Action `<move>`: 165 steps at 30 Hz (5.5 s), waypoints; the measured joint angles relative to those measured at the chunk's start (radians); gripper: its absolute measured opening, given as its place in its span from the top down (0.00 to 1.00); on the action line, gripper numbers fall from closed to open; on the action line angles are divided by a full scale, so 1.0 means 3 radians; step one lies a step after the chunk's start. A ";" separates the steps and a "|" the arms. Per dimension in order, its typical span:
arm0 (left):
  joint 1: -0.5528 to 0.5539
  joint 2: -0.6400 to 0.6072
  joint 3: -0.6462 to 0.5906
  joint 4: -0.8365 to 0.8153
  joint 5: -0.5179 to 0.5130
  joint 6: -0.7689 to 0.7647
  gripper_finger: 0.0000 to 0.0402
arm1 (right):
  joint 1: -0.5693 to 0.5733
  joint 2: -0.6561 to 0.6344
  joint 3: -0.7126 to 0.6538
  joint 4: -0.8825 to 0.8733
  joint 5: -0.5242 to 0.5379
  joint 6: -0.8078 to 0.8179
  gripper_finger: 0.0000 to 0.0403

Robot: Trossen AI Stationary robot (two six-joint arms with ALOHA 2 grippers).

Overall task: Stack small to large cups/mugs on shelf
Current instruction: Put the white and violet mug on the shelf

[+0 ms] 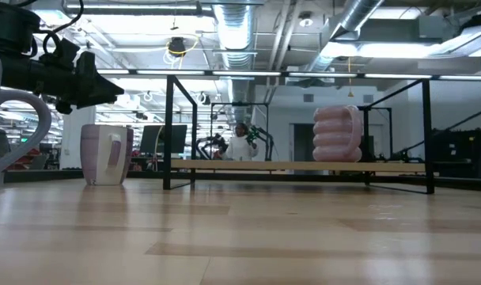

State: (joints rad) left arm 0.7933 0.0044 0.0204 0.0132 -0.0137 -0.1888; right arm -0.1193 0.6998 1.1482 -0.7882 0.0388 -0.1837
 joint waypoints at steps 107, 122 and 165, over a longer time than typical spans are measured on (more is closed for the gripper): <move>-0.1370 0.0005 0.0352 0.0777 0.0755 0.0352 0.76 | -0.0003 -0.2277 -0.1898 0.0804 0.0313 0.0145 0.61; -0.1415 0.0006 0.0354 0.0715 0.0697 -0.0090 0.78 | -0.0003 -0.2277 -0.1898 0.0804 0.0313 0.0051 0.62; -0.2680 0.1636 0.1590 0.0132 -0.1809 0.0153 0.78 | -0.0003 -0.2276 -0.1896 0.0804 0.0314 -0.0036 0.62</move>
State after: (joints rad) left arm -0.0109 0.4951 0.4975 0.0528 -0.5563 -0.1429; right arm -0.1204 0.0170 0.5793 -0.5468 0.1329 -0.1945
